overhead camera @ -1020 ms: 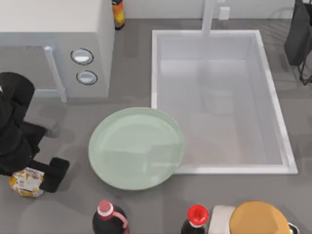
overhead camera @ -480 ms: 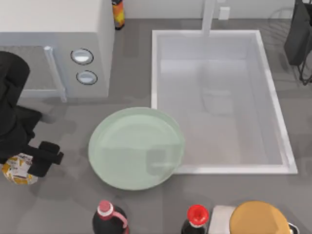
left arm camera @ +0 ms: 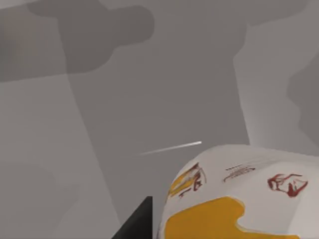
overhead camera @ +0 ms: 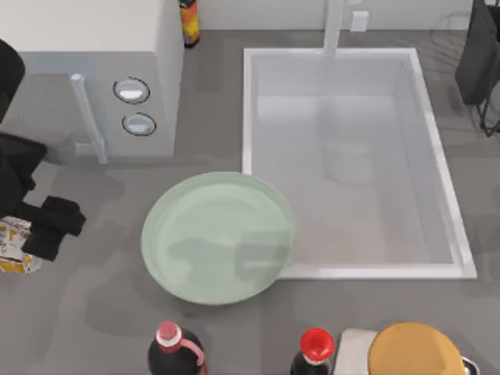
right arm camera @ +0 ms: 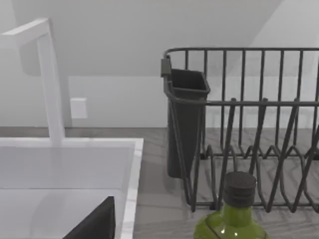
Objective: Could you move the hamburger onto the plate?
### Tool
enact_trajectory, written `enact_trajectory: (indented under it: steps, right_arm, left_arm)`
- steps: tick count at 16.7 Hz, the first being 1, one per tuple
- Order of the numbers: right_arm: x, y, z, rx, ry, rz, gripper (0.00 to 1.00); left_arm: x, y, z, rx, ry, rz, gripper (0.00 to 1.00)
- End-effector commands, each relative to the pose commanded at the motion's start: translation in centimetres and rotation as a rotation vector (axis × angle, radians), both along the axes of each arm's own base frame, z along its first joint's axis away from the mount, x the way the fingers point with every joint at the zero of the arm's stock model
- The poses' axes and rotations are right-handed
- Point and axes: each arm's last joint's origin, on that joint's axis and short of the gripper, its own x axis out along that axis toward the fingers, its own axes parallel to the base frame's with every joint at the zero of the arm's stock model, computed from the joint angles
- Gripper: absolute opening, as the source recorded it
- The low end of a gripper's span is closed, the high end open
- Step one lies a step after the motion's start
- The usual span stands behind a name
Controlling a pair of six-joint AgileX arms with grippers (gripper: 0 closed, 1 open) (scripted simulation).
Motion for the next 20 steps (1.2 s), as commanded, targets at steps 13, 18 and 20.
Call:
enact_trajectory:
  steps: [13, 18, 20]
  right_arm:
    - [0.0, 0.0, 0.0, 0.0, 0.0, 0.0, 1.0]
    - [0.0, 0.0, 0.0, 0.0, 0.0, 0.0, 1.0]
    - [0.0, 0.0, 0.0, 0.0, 0.0, 0.0, 1.0]
  left_arm:
    - [4.2, -5.3, -0.3, 0.031, 0.076, 0.419, 0.0]
    - [6.2, -10.1, -1.6, 0.095, 0.111, 0.897, 0.0]
    - [6.7, -12.2, -2.3, 0.129, 0.11, 1.105, 0.0]
